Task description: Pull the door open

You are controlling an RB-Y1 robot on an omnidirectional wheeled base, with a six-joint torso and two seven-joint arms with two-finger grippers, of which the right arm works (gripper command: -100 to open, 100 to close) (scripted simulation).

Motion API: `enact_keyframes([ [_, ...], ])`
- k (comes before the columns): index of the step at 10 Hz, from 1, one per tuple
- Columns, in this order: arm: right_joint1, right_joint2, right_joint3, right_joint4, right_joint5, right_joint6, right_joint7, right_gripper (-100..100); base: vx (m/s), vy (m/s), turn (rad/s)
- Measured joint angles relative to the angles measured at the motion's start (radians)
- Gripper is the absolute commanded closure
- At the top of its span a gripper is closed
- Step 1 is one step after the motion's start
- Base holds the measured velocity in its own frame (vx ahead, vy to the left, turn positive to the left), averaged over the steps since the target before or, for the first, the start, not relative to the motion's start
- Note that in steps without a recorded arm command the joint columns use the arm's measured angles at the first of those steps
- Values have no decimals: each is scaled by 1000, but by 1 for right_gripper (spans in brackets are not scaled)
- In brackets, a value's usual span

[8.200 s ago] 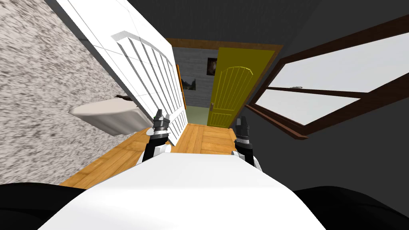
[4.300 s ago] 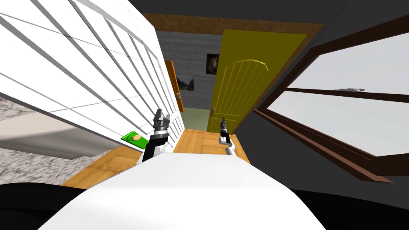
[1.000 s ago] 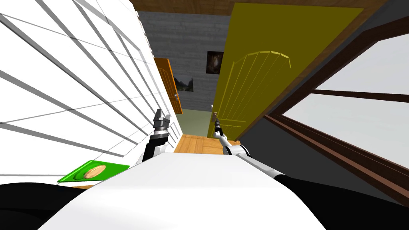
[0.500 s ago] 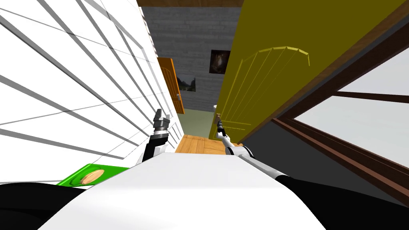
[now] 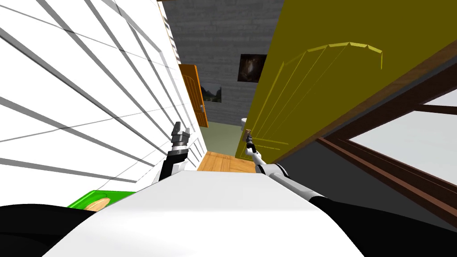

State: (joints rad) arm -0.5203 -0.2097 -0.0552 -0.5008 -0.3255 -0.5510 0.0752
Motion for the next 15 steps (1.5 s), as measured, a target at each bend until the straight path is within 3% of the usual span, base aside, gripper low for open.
enact_keyframes([
  [1,28,-16,-6,-42,-4,20,-2,-100,118,25,81],
  [3,14,-58,1,7,-4,0,-43,-100,91,15,61],
  [4,14,-61,1,8,-4,-2,-48,100,-10,-2,-22],
  [10,14,-57,2,8,-4,0,-42,100,-19,-4,12],
  [15,20,-72,38,-9,13,4,-84,100,-194,-85,114],
])
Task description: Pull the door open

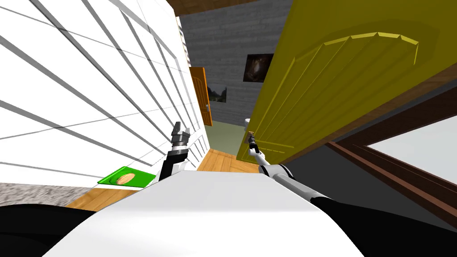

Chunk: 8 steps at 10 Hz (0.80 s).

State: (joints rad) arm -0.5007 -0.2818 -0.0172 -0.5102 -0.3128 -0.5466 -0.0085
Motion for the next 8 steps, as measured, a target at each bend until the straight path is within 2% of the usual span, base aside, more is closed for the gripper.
enact_keyframes([
  [4,7,-12,47,-10,21,2,-54,100,-218,-108,133],
  [5,0,-14,59,2,25,-4,-69,100,-223,-100,100],
  [8,11,-16,76,-15,33,3,-86,100,-150,-55,71],
])
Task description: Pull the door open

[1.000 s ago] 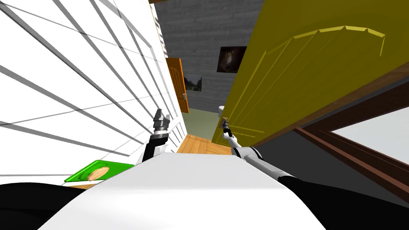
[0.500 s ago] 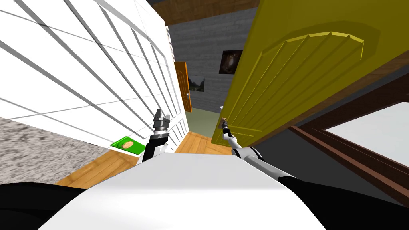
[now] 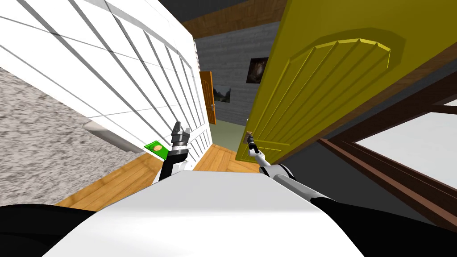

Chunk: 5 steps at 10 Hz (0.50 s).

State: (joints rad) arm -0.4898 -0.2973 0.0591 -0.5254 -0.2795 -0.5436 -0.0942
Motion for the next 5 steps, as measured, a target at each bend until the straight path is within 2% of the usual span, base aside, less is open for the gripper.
enact_keyframes([
  [5,9,-12,42,-31,22,4,-43,100,-209,-100,105],
])
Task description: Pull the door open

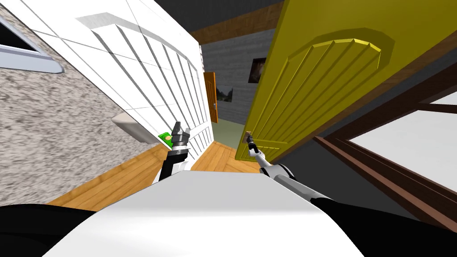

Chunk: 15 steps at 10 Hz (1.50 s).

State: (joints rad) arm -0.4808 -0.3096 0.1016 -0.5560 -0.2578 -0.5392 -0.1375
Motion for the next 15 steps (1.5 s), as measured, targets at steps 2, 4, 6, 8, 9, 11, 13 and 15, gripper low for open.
enact_keyframes([
  [2,-10,1,23,18,11,-10,-21,100,-198,-120,93],
  [4,-4,-2,42,8,20,-10,-41,100,-122,-74,57],
  [6,0,-3,52,0,23,-7,-48,100,-199,-102,107],
  [8,-9,-9,74,3,29,-17,-70,100,-210,-132,100],
  [9,-2,-11,87,-10,33,-16,-78,100,-211,-113,74],
  [11,2,-16,112,-17,41,-16,-97,100,-199,-130,91],
  [13,5,-19,134,-24,47,-20,-115,100,-187,-120,73],
  [15,6,-18,147,-24,51,-22,-125,100,-119,-47,22],
])
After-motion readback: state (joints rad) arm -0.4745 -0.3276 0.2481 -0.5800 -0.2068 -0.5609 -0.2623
